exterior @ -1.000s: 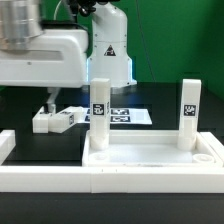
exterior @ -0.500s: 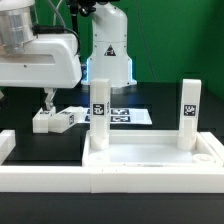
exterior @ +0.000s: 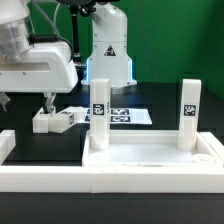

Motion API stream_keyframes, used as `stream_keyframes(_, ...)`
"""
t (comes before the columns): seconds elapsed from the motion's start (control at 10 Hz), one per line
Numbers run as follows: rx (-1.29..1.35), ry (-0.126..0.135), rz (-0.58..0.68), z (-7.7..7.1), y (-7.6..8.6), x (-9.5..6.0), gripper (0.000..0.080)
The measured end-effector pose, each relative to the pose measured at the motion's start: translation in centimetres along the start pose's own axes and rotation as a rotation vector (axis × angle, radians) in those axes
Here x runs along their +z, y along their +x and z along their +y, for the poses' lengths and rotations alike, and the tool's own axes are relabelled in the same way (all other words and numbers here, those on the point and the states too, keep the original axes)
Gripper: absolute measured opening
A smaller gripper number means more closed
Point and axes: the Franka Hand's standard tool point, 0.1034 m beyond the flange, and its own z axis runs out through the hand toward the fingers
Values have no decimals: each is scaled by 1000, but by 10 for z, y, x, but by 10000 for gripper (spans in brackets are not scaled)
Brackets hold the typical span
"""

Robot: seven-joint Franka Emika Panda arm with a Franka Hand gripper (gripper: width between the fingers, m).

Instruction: Assemble desk

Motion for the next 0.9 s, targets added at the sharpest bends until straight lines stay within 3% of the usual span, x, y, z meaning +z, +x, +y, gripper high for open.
stream_keyframes(0.2, 33, 6, -30, -8, -11, 5, 649)
stream_keyframes(0.5, 27, 7, -45, -7, -12, 7, 649)
stream_keyframes(0.9, 87, 49, -340, -21, -52, 24, 649)
